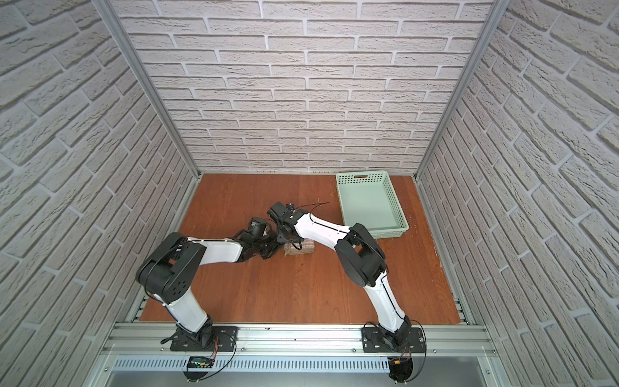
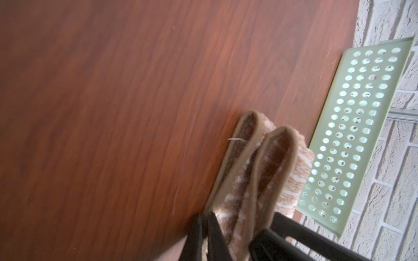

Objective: Fold the square dishcloth
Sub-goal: Fold the cleaning item at the center of the board.

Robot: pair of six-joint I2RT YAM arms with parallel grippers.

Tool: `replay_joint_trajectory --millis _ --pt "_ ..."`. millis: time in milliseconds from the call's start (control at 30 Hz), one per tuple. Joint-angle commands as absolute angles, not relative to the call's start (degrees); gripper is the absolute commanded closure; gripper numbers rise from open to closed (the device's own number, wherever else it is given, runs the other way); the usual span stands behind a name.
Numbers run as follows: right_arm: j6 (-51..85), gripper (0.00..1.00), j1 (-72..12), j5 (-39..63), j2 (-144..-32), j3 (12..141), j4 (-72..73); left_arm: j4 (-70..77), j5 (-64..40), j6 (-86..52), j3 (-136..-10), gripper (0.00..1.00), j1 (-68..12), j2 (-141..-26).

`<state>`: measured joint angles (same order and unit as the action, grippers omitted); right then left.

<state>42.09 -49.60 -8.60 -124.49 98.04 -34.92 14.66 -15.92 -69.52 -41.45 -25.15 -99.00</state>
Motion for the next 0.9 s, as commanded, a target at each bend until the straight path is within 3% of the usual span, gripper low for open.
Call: replay_joint_trajectory --millis 0,167,433,567,867 --pt "42.1 0.62 -50.9 -7.8 -124.9 96.2 -35.0 11.3 -15.2 -69.8 -40.9 0.90 -25.6 -100.4" --pt "42.5 0.63 -50.8 -8.9 -124.8 95.4 -35.2 11.3 -15.2 -70.2 -40.3 0.90 -24.7 -99.9" --pt "42.8 0.74 -50.8 -9.9 -124.8 95.4 -35.2 11.1 -15.5 -70.0 -40.0 0.90 -24.6 -99.5" --pt "42.7 0.67 -50.8 -9.8 -124.5 94.9 -35.0 11.8 -16.4 -69.8 -39.9 0.90 -24.3 -99.9" --pt "42.8 0.66 -50.8 -9.4 -124.1 93.8 -34.0 11.6 -18.0 -68.9 -40.1 0.90 -23.0 -99.9"
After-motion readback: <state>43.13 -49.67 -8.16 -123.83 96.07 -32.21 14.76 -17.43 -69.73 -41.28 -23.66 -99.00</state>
